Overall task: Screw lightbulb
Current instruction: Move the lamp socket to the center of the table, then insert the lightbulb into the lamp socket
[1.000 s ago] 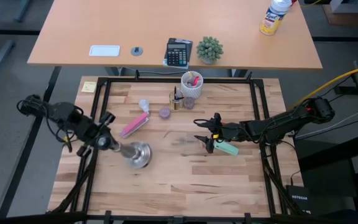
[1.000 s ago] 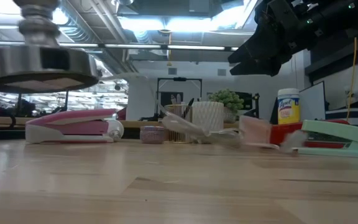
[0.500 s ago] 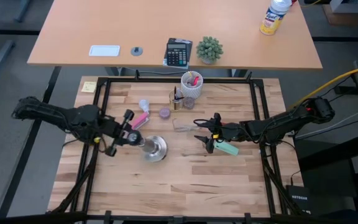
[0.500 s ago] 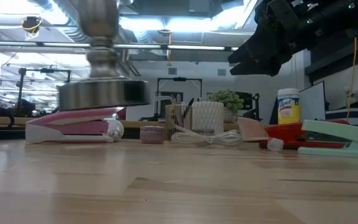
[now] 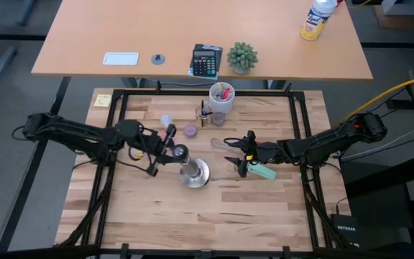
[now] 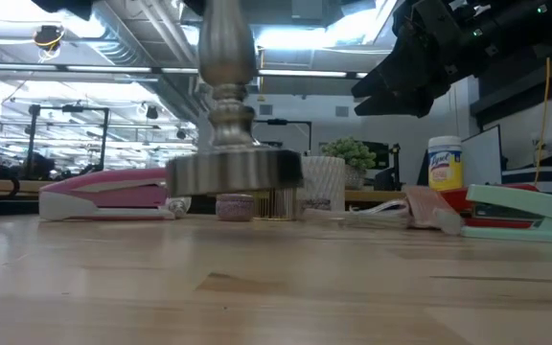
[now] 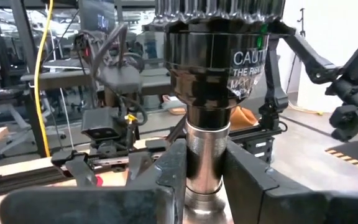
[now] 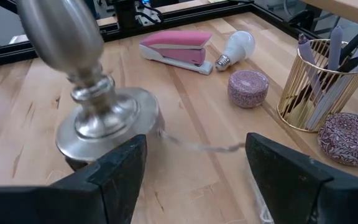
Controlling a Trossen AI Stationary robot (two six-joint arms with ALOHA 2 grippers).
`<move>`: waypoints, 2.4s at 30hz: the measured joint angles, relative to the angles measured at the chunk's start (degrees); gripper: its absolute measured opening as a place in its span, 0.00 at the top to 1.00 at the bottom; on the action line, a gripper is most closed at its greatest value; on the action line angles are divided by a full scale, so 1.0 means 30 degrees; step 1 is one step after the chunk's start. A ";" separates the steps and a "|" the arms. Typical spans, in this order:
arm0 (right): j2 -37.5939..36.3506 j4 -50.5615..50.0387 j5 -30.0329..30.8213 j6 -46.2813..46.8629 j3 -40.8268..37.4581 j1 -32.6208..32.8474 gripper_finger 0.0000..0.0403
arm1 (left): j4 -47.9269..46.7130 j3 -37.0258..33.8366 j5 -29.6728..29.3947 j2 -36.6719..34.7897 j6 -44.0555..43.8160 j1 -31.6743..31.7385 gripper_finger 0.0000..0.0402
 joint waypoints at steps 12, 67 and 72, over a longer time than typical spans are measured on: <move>0.0000 0.0000 -0.0007 -0.0002 0.0000 0.0004 0.30 | 0.1111 0.2074 0.1249 0.3873 -0.0335 0.1020 0.81; 0.0007 -0.0015 -0.0014 0.0003 0.0007 -0.0001 0.30 | -0.6391 0.2113 -0.5069 -0.5799 0.4403 0.2312 0.45; 0.0007 -0.0003 -0.0011 -0.0001 0.0007 0.0006 0.30 | -0.6660 0.2113 -0.7038 -0.7083 0.6516 0.3020 0.45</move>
